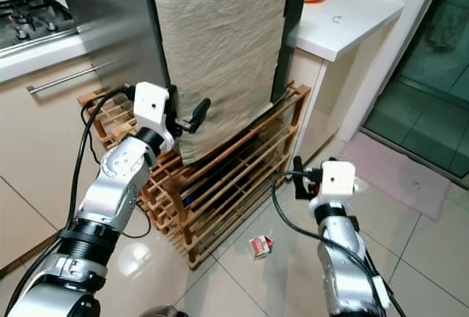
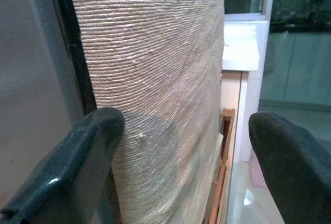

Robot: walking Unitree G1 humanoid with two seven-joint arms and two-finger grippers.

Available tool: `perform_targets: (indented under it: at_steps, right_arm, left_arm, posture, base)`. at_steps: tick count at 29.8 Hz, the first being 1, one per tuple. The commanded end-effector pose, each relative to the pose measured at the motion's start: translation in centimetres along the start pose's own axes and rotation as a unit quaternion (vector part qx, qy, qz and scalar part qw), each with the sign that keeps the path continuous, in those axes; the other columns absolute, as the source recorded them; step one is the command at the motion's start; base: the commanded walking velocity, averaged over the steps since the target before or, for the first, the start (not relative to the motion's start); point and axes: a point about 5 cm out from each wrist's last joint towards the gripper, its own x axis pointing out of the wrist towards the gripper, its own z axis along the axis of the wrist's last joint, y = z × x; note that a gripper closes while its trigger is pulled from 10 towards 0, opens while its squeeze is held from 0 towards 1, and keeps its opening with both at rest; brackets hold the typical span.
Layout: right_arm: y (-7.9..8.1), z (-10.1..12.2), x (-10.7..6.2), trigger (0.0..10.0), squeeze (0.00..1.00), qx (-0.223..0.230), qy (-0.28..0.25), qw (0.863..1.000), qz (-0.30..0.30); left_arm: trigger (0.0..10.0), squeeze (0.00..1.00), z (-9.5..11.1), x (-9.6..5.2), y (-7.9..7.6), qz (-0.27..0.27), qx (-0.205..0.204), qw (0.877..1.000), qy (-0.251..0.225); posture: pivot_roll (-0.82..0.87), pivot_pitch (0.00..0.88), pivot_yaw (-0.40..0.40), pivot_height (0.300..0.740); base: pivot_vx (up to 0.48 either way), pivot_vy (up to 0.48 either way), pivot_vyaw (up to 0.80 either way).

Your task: Restocking fridge

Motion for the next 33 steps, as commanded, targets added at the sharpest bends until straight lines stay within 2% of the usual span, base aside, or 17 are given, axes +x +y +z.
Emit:
perform_targets:
  at_steps: [1,9,21,25,33]
  right_arm:
    - [0.6,-0.2,-0.5,10.0,0.0,0.002,0.01,1.0,0.03]
    - [0.3,-1.0,-1.2,10.0,0.0,0.0,0.026,0.999,0.023]
    - [-0.9,-3.0,-0.9,10.0,0.0,0.003,0.054,0.998,0.011]
    - [-0.9,-3.3,-0.7,10.0,0.0,0.007,0.049,0.999,0.015]
    - [-1.5,-4.6,-0.3,10.0,0.0,0.005,0.065,0.998,0.017]
  left_arm:
    - [10.0,0.0,0.2,0.6,0.3,0.004,0.003,1.0,0.013]
    - [10.0,0.0,0.9,0.8,0.9,0.016,-0.006,1.0,0.001]
    - [10.0,0.0,-0.2,-0.9,0.8,0.042,-0.041,0.998,0.024]
    - [10.0,0.0,-0.4,-1.2,1.6,0.069,-0.031,0.997,0.028]
    - [10.0,0.0,0.2,-1.0,3.0,0.118,-0.016,0.993,0.019]
  posture:
    - [0.02,0.0,0.022,0.74]
    - [0.01,0.0,0.03,0.74]
    - [0.03,0.002,0.027,0.74]
    - [0.04,0.002,0.022,0.74]
    - [0.04,0.0,0.01,0.74]
  base:
    - [0.0,0.0,0.0]
    - [0.0,0.0,0.0]
    - [0.0,0.0,0.0]
    - [0.0,0.0,0.0]
    - [0.0,0.0,0.0]
